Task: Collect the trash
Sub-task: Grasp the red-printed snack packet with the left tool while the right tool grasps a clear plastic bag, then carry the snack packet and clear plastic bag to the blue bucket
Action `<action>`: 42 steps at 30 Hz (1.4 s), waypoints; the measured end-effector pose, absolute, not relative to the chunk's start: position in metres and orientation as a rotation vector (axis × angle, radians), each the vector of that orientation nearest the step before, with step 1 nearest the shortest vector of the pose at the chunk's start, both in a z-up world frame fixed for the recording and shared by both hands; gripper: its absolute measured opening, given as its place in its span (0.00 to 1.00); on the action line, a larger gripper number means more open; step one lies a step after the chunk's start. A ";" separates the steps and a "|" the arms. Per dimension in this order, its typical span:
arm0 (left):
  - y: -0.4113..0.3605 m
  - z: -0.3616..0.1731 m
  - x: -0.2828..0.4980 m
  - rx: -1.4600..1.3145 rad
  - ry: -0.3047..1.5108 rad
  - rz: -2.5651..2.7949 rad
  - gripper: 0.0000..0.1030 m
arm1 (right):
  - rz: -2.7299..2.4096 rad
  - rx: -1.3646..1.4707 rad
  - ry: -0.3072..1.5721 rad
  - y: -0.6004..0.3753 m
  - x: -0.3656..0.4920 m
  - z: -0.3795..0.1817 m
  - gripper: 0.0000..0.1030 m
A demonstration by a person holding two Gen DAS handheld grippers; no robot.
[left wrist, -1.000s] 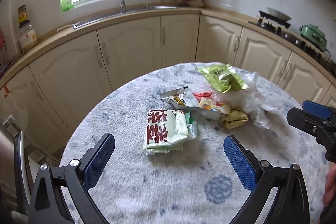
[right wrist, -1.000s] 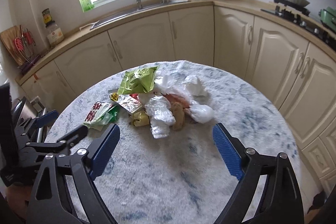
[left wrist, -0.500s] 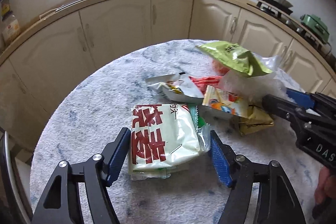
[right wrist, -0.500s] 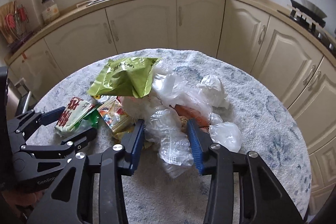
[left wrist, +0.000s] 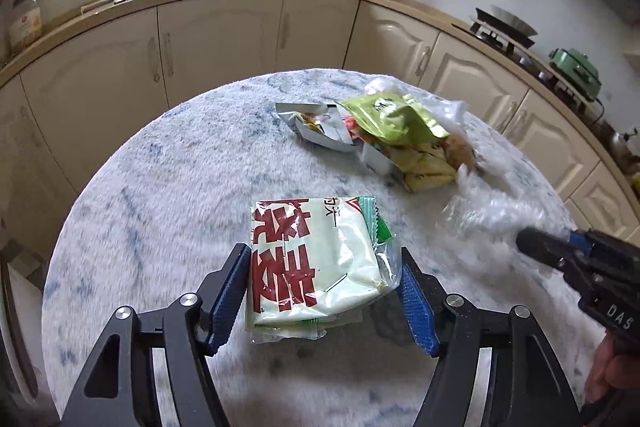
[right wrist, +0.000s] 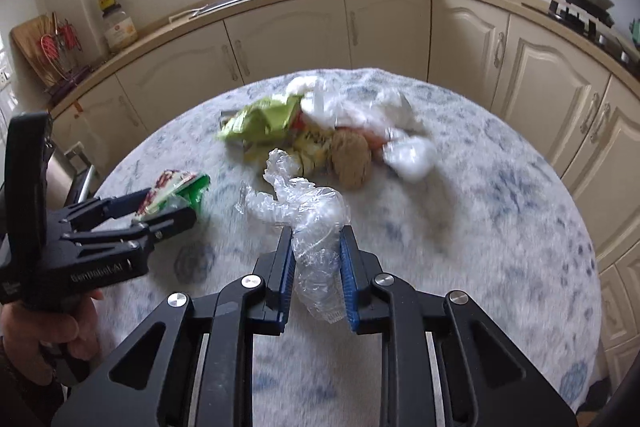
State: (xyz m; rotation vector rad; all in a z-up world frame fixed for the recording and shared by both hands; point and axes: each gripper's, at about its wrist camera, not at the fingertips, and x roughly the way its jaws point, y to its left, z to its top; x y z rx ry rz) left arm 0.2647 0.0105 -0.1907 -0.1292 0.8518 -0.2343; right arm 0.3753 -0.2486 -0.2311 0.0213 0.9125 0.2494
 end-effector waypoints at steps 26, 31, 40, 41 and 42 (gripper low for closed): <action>-0.091 -0.114 0.144 -0.043 0.603 -0.468 0.64 | 0.083 0.143 0.626 -0.365 0.232 -0.121 0.20; -0.124 -0.097 0.136 -0.007 0.563 -0.523 0.64 | 0.027 0.160 0.570 -0.395 0.211 -0.103 0.20; -0.194 -0.075 0.122 0.045 0.499 -0.657 0.64 | -0.128 0.209 0.488 -0.467 0.165 -0.078 0.20; -0.204 -0.075 0.122 0.053 0.494 -0.672 0.64 | -0.145 0.215 0.482 -0.475 0.161 -0.076 0.20; -0.213 -0.074 0.122 0.060 0.494 -0.686 0.64 | -0.164 0.222 0.477 -0.484 0.156 -0.075 0.20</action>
